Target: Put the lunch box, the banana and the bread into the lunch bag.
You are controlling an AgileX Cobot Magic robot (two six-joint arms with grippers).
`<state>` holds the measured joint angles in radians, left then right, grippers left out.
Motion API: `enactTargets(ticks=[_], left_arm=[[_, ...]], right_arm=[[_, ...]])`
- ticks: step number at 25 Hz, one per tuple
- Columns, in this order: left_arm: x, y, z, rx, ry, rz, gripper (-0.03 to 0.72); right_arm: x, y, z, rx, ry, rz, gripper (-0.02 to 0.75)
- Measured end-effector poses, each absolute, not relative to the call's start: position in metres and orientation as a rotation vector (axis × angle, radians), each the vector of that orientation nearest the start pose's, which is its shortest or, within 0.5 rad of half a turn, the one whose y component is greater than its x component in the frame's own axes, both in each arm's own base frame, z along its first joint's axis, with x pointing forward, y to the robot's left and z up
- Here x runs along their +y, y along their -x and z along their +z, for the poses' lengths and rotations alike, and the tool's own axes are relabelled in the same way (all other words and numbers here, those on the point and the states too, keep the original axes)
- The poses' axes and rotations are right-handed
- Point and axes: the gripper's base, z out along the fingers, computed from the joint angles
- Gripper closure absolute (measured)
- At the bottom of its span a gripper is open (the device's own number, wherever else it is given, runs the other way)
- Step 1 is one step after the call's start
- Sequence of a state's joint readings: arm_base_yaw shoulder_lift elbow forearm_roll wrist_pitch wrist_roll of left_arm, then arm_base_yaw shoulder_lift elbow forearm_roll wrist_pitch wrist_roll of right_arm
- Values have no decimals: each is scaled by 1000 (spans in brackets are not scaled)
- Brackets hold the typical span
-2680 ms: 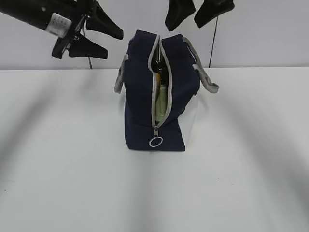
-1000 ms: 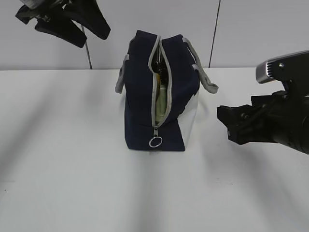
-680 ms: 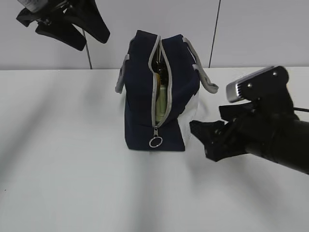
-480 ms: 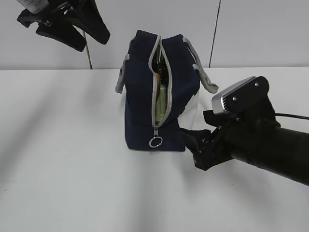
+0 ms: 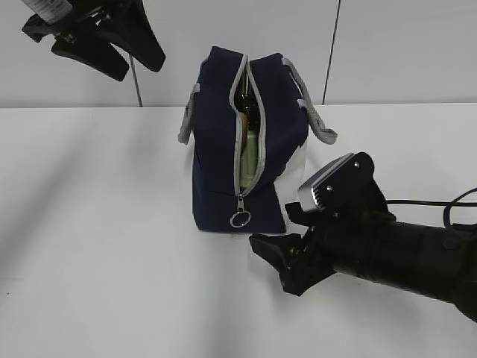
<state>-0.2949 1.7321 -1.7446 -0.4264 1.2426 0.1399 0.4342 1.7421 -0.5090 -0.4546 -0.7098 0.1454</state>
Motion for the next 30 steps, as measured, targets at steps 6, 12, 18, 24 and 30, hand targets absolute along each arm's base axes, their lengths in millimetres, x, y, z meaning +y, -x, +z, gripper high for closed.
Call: enactTargets(ticks=[6, 12, 18, 24, 30], left_arm=[[-141, -341, 367, 2635, -513, -634, 261], [-141, -342, 367, 2635, -513, -632, 293], [-141, -342, 367, 2635, -513, -631, 301], [-141, -342, 367, 2636, -514, -626, 307], [-141, -342, 367, 2636, -514, -625, 307]], right_arm=[[152, -261, 122, 1904, 857, 457, 158], [158, -266, 116, 1890, 913, 480, 158], [164, -275, 110, 1889, 921, 499, 158], [168, -280, 105, 1888, 938, 510, 158], [172, -288, 104, 1879, 932, 522, 158]])
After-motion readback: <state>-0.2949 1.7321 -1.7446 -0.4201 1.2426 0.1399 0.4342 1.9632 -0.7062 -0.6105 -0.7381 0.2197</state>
